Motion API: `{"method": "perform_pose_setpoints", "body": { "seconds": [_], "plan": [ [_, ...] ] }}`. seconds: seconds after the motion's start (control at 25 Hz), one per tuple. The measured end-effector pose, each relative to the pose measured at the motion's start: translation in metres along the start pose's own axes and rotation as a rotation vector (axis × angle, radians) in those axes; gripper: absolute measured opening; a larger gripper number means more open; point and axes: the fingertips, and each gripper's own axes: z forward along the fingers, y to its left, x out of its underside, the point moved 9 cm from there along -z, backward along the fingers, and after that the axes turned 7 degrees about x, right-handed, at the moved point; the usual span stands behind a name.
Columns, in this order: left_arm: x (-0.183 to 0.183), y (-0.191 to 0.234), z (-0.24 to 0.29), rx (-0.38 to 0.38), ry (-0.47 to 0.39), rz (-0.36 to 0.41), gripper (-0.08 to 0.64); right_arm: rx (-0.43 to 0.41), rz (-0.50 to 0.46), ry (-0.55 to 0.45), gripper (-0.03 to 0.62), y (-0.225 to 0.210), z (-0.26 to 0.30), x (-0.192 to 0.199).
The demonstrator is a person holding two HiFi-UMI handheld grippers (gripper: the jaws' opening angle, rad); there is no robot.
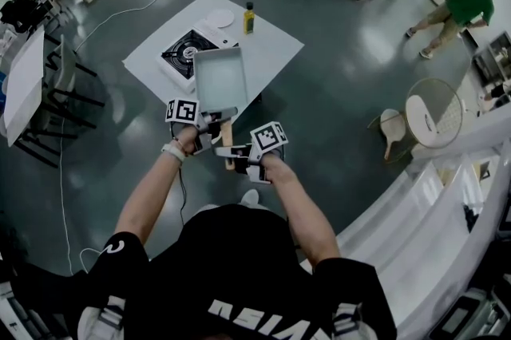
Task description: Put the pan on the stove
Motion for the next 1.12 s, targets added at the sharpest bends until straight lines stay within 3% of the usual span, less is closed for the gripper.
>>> {"method": "perform_pose_setpoints", "body": {
  "seconds": [0.24, 0.36, 0.48, 0.68, 0.8, 1.12],
  "plan": [
    [-0.004, 0.002, 0.004, -0.005, -0.019, 0.003, 0.129, 0.003, -0.019, 0.02, 0.067, -0.002, -0.006, -0.008],
    [-0.005, 0.001, 0.004, -0.002, -0.025, -0.001, 0.13, -0.039, -0.053, 0.025, 0.067, 0.001, -0.004, -0.011],
    [-0.01, 0.0, 0.002, -0.01, -0.033, 0.0, 0.129, 0.017, -0.009, 0.036, 0.066, -0.002, -0.005, -0.014],
    [-0.021, 0.004, -0.008, 0.004, -0.044, 0.001, 0.129, 0.035, -0.02, 0.046, 0.066, -0.002, 0.004, -0.026],
    [-0.033, 0.012, -0.02, -0.027, -0.045, 0.003, 0.13, 0.039, -0.024, 0.051, 0.066, -0.003, 0.016, -0.039],
    [-0.082, 0.027, -0.052, -0.016, -0.043, -0.003, 0.13, 0.039, -0.021, 0.049, 0.066, 0.0, 0.054, -0.086]
  ]
}}
